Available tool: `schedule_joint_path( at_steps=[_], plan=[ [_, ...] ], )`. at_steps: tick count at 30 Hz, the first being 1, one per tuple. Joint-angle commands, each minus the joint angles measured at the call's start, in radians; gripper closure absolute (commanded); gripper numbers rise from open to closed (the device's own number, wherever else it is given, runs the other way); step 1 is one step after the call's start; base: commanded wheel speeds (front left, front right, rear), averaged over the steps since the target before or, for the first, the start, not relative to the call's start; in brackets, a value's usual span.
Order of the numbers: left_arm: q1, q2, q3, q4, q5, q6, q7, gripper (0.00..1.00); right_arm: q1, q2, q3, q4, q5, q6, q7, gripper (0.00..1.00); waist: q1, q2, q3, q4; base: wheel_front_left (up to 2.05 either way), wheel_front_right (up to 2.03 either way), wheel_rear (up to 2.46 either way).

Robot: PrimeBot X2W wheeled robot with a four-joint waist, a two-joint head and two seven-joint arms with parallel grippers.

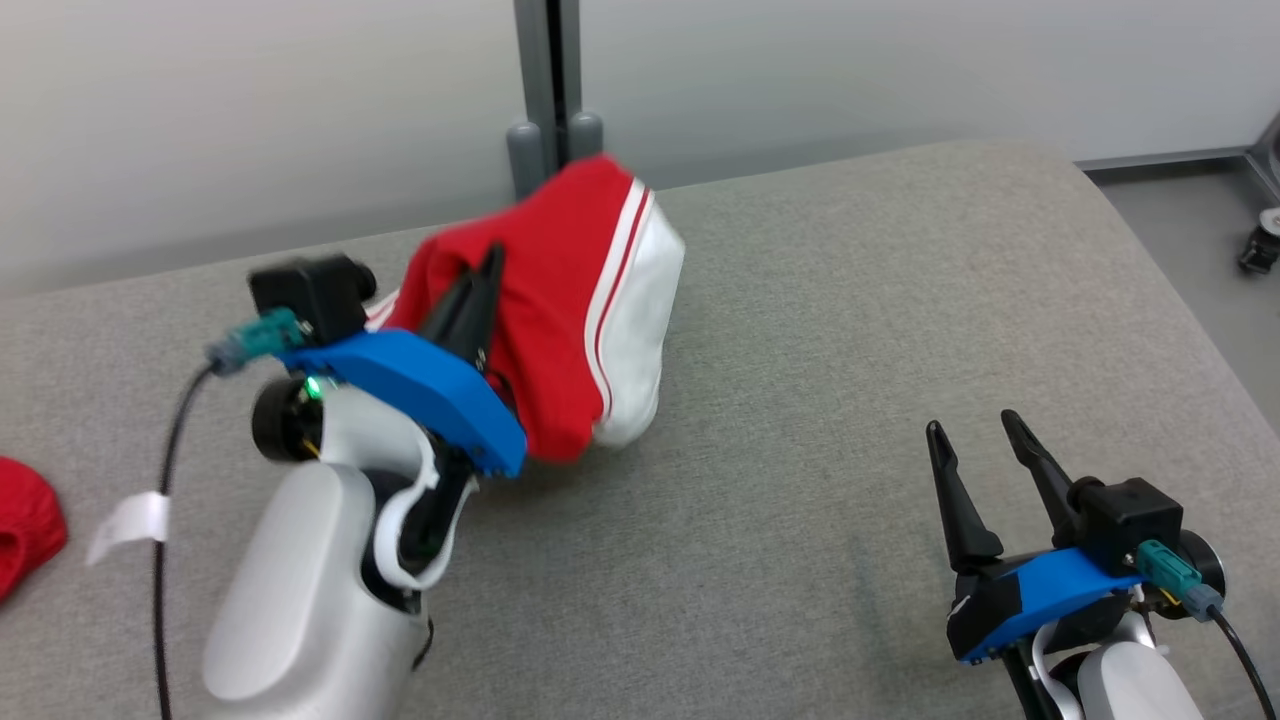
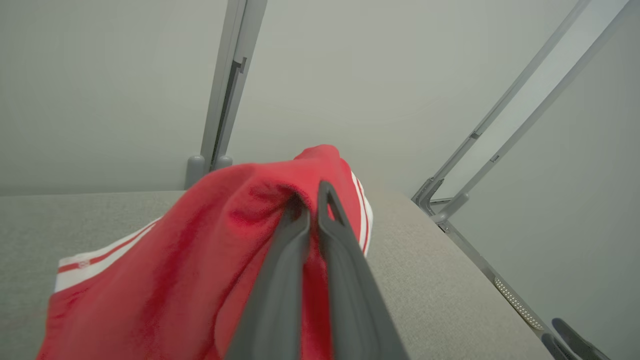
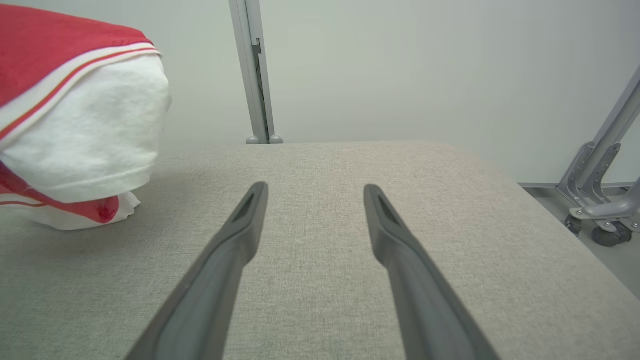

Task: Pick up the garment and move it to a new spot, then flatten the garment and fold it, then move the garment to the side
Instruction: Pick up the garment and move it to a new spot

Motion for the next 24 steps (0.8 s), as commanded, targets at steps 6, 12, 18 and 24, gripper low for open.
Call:
schedule_joint_path(
  at_steps=[6, 12, 18, 24],
  plan=[
    [0.064, -0.002, -0.07, 0.174, 0.072, 0.001, -0.057, 0.53, -0.004, -0.004, -0.006, -0.007, 0.003, 0.0, -0.002, 0.0, 0.0, 0.0, 0.014, -0.014, 0.0, 0.0, 0.0],
    [0.092, -0.016, -0.116, 0.273, 0.098, -0.027, -0.179, 0.0, -0.006, -0.004, -0.004, 0.006, 0.016, 0.0, -0.009, 0.0, 0.0, 0.0, 0.005, 0.015, 0.0, 0.0, 0.0],
    [0.143, -0.02, -0.133, 0.241, 0.092, -0.059, -0.335, 0.0, 0.011, -0.004, -0.004, 0.02, 0.032, 0.0, -0.015, 0.0, 0.0, 0.0, -0.025, 0.047, 0.0, 0.0, 0.0],
    [0.235, 0.012, -0.077, 0.15, 0.095, -0.033, -0.467, 0.0, 0.029, -0.004, -0.014, 0.027, 0.038, 0.0, -0.015, 0.0, 0.0, 0.0, -0.057, 0.078, 0.0, 0.0, 0.0]
  ],
)
